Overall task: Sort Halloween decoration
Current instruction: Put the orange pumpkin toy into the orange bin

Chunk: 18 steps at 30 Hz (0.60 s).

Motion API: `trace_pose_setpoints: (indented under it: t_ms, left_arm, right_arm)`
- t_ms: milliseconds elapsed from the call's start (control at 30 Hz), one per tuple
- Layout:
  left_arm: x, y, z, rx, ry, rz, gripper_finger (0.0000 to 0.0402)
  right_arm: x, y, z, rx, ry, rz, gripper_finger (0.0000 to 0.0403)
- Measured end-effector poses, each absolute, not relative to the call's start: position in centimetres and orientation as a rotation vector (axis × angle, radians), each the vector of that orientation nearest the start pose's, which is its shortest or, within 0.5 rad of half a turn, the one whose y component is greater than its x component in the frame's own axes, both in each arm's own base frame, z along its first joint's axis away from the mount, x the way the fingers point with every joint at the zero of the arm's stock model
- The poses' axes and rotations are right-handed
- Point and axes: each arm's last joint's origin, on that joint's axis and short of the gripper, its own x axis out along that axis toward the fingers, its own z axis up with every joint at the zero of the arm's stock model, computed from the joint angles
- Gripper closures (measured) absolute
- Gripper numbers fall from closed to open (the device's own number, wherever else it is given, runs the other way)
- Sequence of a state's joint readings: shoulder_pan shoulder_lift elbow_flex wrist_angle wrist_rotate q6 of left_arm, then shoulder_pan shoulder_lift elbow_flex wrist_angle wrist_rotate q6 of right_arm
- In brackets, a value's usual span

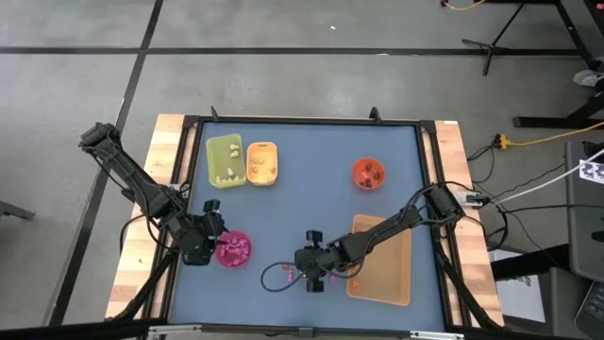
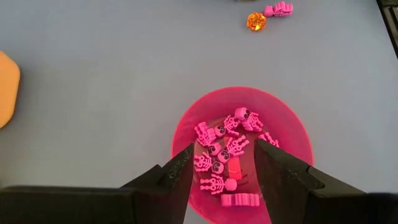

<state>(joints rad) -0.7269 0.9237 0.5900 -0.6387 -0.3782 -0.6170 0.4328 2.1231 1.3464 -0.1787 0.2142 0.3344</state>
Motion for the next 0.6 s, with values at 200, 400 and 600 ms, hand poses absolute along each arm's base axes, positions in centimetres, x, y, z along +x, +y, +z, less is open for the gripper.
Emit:
trace_pose_setpoints:
  t_ms: [200, 400, 600]
  left_arm:
    - [13.1, -10.2, 21.2, -0.064, 0.879, -0.053, 0.025]
    - [13.1, -10.2, 21.3, -0.067, 0.876, -0.054, 0.025]
    - [13.1, -10.3, 21.3, -0.072, 0.87, -0.056, 0.025]
  right_arm:
    - [39.8, 17.7, 12.8, 0.01, 0.927, 0.058, 0.0295]
    - [40.3, 18.0, 15.5, -0.023, 1.012, 0.053, 0.0296]
    - [40.3, 17.9, 18.8, -0.096, 1.136, 0.039, 0.0313]
